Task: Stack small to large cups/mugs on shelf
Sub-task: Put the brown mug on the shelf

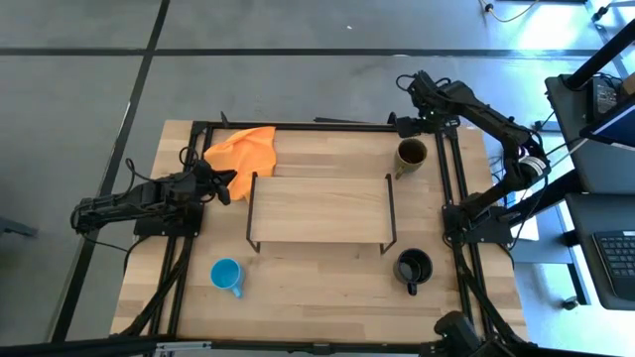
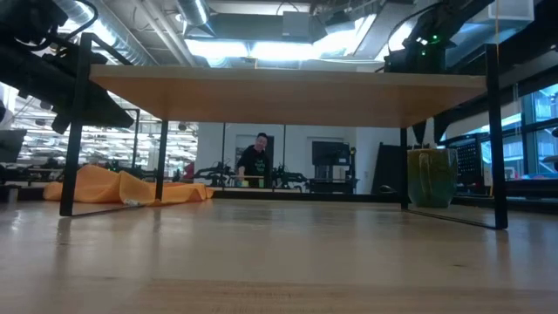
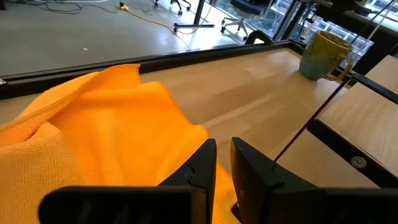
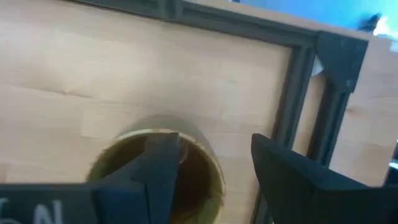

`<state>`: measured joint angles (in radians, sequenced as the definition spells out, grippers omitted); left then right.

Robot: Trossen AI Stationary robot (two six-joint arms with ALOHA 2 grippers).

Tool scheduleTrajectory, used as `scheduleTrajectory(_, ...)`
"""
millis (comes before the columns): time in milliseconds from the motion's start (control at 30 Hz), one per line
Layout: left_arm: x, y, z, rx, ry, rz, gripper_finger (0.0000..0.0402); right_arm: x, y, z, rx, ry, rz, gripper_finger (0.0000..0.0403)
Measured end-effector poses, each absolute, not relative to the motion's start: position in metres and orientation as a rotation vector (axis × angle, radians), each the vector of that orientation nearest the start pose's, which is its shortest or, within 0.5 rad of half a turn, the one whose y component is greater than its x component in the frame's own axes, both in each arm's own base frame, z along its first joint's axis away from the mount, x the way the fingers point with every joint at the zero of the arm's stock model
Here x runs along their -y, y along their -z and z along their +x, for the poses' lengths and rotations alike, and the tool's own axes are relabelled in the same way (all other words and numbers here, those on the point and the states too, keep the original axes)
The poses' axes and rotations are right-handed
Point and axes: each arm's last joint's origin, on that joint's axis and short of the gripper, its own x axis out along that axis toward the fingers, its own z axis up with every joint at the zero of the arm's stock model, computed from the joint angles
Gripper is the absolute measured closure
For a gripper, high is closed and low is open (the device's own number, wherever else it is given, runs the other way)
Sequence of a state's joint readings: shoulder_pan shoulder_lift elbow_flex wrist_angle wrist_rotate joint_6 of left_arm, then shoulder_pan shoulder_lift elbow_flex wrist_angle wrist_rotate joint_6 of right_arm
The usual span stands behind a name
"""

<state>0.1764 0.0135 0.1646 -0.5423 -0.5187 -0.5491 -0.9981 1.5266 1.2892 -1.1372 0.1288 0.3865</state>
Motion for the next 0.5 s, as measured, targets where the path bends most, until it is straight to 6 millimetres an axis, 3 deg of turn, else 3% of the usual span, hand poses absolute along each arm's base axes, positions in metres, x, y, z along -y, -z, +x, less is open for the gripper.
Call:
scheduleTrajectory(200,-0.027,-0.168,0.072,-0.198,-0.760,-0.456,0.0360,0.244,-0.276,0.135,-1.064,1.074,1.009,0.0201)
scheduleTrajectory(500,-0.027,-0.168,0.072,-0.198,-0.759,-0.458,0.0360,0.238,-0.308,0.106,-0.847,0.910,0.977,0.0201)
